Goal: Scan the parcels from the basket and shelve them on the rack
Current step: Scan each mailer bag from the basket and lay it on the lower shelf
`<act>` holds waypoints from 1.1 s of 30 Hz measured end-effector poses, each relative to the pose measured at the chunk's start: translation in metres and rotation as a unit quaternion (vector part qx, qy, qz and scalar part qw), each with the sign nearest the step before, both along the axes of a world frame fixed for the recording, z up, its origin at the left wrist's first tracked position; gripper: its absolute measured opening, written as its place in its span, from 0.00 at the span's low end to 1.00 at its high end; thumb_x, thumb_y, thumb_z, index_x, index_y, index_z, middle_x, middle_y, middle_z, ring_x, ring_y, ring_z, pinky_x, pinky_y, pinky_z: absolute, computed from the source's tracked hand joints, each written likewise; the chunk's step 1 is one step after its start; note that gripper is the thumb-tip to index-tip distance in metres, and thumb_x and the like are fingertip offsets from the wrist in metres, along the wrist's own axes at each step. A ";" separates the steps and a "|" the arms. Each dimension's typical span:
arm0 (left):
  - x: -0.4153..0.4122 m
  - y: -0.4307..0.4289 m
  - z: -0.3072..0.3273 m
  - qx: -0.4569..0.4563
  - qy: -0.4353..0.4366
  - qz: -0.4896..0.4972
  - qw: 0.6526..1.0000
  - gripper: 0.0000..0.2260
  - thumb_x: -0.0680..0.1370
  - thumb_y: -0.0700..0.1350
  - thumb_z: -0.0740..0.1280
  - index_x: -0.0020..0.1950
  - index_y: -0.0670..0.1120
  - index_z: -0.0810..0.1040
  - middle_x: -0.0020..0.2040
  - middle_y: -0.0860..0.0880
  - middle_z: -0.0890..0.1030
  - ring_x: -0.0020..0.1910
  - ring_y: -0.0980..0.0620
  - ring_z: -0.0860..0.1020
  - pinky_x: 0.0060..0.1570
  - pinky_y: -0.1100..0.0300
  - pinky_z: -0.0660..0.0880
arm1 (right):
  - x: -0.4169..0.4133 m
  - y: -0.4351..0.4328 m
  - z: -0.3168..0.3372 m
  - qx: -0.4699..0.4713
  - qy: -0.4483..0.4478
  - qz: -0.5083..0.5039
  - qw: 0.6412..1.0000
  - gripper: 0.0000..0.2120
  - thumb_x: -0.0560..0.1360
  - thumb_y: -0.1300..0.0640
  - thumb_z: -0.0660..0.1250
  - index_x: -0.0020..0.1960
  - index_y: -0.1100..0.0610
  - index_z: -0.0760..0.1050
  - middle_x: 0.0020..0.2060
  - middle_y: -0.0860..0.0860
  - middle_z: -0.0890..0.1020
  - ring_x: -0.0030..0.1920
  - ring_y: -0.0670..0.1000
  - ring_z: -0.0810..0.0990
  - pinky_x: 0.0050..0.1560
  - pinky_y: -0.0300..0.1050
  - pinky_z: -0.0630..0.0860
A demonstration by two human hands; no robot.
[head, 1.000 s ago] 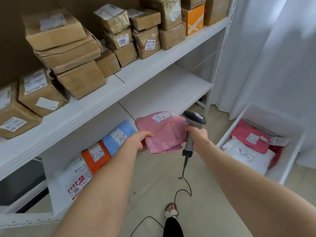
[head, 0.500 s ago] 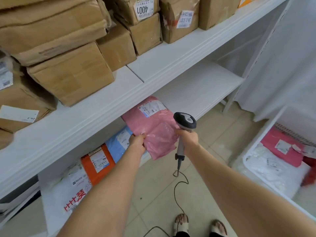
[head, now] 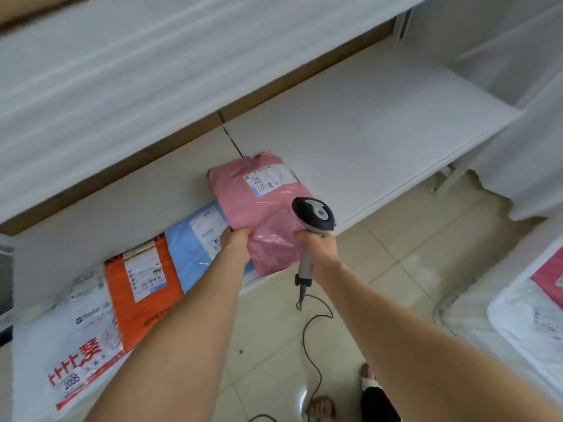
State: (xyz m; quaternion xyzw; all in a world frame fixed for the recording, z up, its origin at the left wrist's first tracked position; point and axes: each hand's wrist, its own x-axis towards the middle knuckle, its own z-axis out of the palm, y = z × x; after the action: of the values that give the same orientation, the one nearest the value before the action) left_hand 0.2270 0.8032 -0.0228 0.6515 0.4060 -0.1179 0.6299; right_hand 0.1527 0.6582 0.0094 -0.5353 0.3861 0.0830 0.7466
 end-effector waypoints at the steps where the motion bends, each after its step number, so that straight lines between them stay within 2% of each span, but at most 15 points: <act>1: 0.000 0.003 -0.007 0.012 0.007 0.003 1.000 0.12 0.73 0.32 0.68 0.56 0.37 0.77 0.48 0.40 0.80 0.44 0.43 0.79 0.53 0.46 0.78 | 0.001 0.003 -0.004 0.009 0.004 -0.001 1.000 0.11 0.70 0.70 0.69 0.36 0.56 0.74 0.30 0.49 0.74 0.32 0.48 0.71 0.36 0.41 0.69; 5: 0.004 0.014 -0.023 0.057 0.030 0.016 0.998 0.10 0.74 0.35 0.67 0.55 0.40 0.78 0.54 0.39 0.80 0.47 0.42 0.78 0.53 0.48 0.77 | 0.008 0.012 -0.014 0.020 0.018 -0.008 1.000 0.09 0.71 0.71 0.67 0.38 0.58 0.74 0.35 0.55 0.74 0.37 0.52 0.71 0.39 0.45 0.69; 8: 0.008 0.017 -0.026 0.106 0.053 -0.018 0.993 0.14 0.74 0.37 0.67 0.60 0.39 0.77 0.57 0.40 0.80 0.53 0.40 0.79 0.55 0.47 0.77 | 0.010 0.013 -0.014 0.030 0.022 -0.019 0.999 0.10 0.71 0.71 0.66 0.37 0.59 0.72 0.32 0.54 0.71 0.34 0.51 0.68 0.34 0.42 0.66; 12: 0.011 0.012 -0.009 0.143 0.075 -0.046 0.986 0.17 0.74 0.37 0.67 0.63 0.39 0.75 0.59 0.40 0.79 0.57 0.40 0.78 0.57 0.47 0.77 | 0.005 0.010 -0.006 0.025 0.026 -0.014 0.999 0.05 0.70 0.72 0.65 0.40 0.63 0.74 0.34 0.56 0.73 0.34 0.52 0.69 0.36 0.45 0.67; 15: 0.011 0.003 0.014 0.245 0.104 -0.106 0.958 0.20 0.76 0.39 0.63 0.67 0.39 0.69 0.66 0.39 0.73 0.62 0.39 0.75 0.61 0.46 0.74 | -0.002 0.003 0.008 0.028 0.028 -0.018 0.999 0.06 0.68 0.73 0.65 0.41 0.65 0.76 0.35 0.56 0.74 0.34 0.52 0.71 0.40 0.48 0.70; 18: 0.007 -0.011 0.039 0.319 0.082 -0.180 0.927 0.22 0.77 0.39 0.64 0.70 0.40 0.65 0.68 0.37 0.66 0.63 0.36 0.72 0.60 0.47 0.73 | -0.012 -0.007 0.028 0.056 0.014 -0.033 0.998 0.06 0.69 0.73 0.66 0.43 0.65 0.76 0.38 0.59 0.77 0.35 0.53 0.75 0.38 0.46 0.72; 22: 0.002 -0.044 0.071 0.315 0.047 -0.264 0.910 0.22 0.76 0.39 0.65 0.69 0.41 0.67 0.67 0.37 0.68 0.59 0.37 0.75 0.56 0.50 0.76 | -0.030 -0.029 0.056 0.083 -0.009 -0.082 0.993 0.08 0.71 0.72 0.67 0.39 0.61 0.76 0.34 0.56 0.79 0.31 0.50 0.76 0.32 0.39 0.73; 25: -0.005 -0.080 0.094 0.309 0.025 -0.341 0.887 0.22 0.77 0.39 0.65 0.71 0.42 0.68 0.68 0.37 0.67 0.49 0.43 0.79 0.41 0.65 0.75 | -0.048 -0.054 0.077 0.105 -0.012 -0.122 0.987 0.06 0.72 0.69 0.69 0.41 0.59 0.77 0.33 0.54 0.79 0.33 0.50 0.76 0.36 0.42 0.73; 26: -0.009 -0.094 0.100 0.304 0.010 -0.363 0.881 0.21 0.77 0.38 0.65 0.71 0.42 0.69 0.68 0.38 0.67 0.46 0.45 0.79 0.38 0.68 0.74 | -0.055 -0.065 0.084 0.107 -0.013 -0.135 0.985 0.05 0.72 0.67 0.70 0.42 0.58 0.78 0.33 0.53 0.80 0.33 0.50 0.76 0.36 0.42 0.74; 29: -0.025 -0.143 0.122 0.277 -0.026 -0.408 0.869 0.19 0.76 0.38 0.65 0.68 0.43 0.72 0.68 0.42 0.70 0.44 0.50 0.77 0.48 0.65 0.72 | -0.078 -0.100 0.101 0.097 -0.024 -0.185 0.978 0.03 0.73 0.62 0.71 0.45 0.56 0.78 0.35 0.53 0.80 0.31 0.48 0.77 0.32 0.37 0.74; 30: -0.032 -0.159 0.128 0.273 -0.034 -0.422 0.864 0.19 0.76 0.39 0.65 0.68 0.44 0.73 0.68 0.43 0.70 0.46 0.49 0.77 0.50 0.63 0.72 | -0.086 -0.113 0.106 0.096 -0.028 -0.205 0.974 0.03 0.73 0.60 0.71 0.46 0.56 0.78 0.36 0.53 0.80 0.31 0.48 0.78 0.31 0.37 0.74; 32: -0.049 -0.194 0.141 0.265 -0.048 -0.460 0.846 0.19 0.76 0.41 0.65 0.67 0.45 0.73 0.68 0.42 0.69 0.56 0.44 0.76 0.57 0.59 0.72 | -0.106 -0.139 0.115 0.100 -0.025 -0.238 0.966 0.05 0.74 0.56 0.72 0.46 0.54 0.77 0.37 0.53 0.81 0.33 0.48 0.79 0.36 0.40 0.77; 33: -0.058 -0.210 0.147 0.264 -0.058 -0.480 0.835 0.18 0.76 0.41 0.65 0.67 0.45 0.73 0.68 0.42 0.68 0.58 0.43 0.76 0.57 0.59 0.71 | -0.117 -0.152 0.119 0.104 -0.020 -0.249 0.963 0.06 0.73 0.53 0.73 0.46 0.52 0.77 0.36 0.53 0.81 0.35 0.49 0.79 0.41 0.44 0.77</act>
State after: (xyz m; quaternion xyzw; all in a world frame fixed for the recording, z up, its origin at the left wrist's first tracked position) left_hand 0.1693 0.5928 0.1240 0.9117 0.0211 -0.2558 0.3207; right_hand 0.0354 0.5066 0.1280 -0.3430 0.4814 -0.0770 0.8029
